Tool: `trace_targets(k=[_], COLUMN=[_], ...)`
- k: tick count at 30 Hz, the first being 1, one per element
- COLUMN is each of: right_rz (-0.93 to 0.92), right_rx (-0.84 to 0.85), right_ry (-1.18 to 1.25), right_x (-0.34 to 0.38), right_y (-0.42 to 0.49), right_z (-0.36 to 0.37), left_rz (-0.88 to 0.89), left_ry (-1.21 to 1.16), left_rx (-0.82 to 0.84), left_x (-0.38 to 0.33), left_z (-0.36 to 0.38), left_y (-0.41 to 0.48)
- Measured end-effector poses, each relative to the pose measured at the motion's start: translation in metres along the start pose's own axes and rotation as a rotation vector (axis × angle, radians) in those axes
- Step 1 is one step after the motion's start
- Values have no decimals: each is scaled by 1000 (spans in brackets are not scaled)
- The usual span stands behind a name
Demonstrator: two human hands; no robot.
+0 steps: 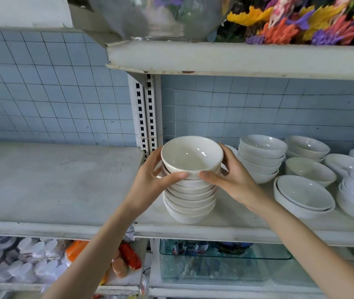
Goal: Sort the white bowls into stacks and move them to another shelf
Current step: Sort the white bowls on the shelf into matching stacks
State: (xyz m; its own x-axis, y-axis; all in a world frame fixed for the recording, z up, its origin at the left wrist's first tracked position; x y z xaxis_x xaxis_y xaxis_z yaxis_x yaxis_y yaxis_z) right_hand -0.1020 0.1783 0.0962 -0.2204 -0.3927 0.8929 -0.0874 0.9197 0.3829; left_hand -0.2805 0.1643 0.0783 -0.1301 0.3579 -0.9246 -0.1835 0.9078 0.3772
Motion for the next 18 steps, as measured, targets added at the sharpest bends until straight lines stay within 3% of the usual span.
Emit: trace_targets(k=[18], right_rz=[71], right_rx=[111], right_ry=[58], right_x=[-13], right_y=[-2], right_z=[5], left_rz=[-26], left_ry=[-19], left_rx=[75], left_x=[12], left_z=[9], left_y=[-10])
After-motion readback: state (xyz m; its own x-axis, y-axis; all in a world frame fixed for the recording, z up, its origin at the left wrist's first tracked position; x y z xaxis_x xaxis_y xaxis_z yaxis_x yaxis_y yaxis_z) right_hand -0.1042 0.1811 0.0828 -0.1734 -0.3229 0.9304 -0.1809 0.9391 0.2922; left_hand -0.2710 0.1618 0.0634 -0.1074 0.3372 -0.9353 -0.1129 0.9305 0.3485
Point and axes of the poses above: each hand's wrist, its own y-axis towards the middle knuckle, its own z-axis out of the palm, x = y × z, the point moved 8 cm from there along y, towards the middle knuckle, and after that the axes turned 14 degrees about -x, right-handed, at the moved point
